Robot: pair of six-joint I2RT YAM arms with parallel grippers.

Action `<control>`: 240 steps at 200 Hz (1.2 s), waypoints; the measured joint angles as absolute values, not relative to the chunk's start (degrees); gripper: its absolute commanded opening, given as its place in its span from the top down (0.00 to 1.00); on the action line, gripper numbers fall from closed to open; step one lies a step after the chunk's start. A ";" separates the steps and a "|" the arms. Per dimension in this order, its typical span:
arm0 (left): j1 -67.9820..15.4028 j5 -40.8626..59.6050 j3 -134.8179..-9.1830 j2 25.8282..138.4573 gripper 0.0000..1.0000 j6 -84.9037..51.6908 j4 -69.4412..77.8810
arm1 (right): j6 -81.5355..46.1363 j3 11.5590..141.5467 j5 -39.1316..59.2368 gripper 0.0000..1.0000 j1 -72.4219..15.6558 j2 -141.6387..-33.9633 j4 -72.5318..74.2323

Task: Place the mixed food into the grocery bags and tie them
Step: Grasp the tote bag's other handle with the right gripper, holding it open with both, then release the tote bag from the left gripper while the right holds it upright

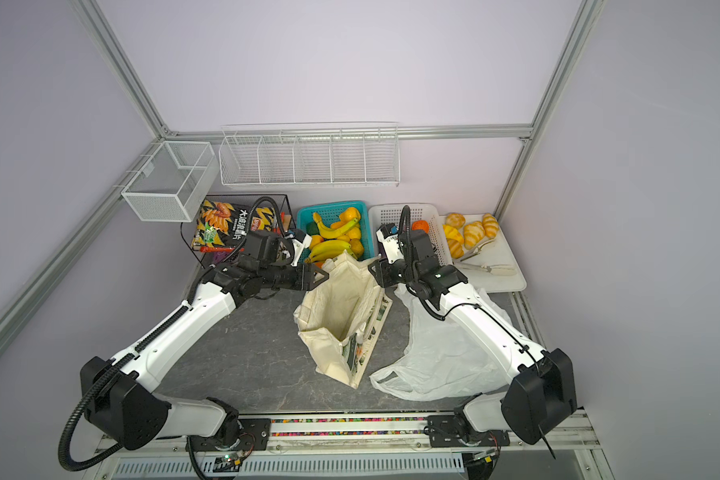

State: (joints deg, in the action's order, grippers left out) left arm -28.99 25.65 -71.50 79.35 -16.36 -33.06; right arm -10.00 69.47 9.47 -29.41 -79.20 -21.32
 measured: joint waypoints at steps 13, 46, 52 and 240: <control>-28.99 25.98 -71.37 79.35 0.89 -16.78 -32.62 | -9.65 69.63 7.38 0.22 -29.67 -78.22 -23.46; -28.99 25.85 -68.64 78.39 1.00 -20.56 -29.08 | -11.00 69.10 1.41 0.03 -31.05 -71.70 -30.57; -28.97 25.69 -67.66 77.80 1.00 -21.37 -28.12 | -11.73 68.69 0.64 0.06 -31.62 -69.67 -31.79; -29.12 31.03 -49.12 55.83 0.69 -20.95 -18.98 | -15.81 64.93 3.20 0.93 -32.58 -68.53 -34.63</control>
State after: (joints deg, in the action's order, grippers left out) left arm -29.12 31.03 -49.12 55.83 -20.95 -18.98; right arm -15.81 64.93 3.20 -32.58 -68.53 -34.63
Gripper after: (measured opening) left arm 0.212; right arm 0.072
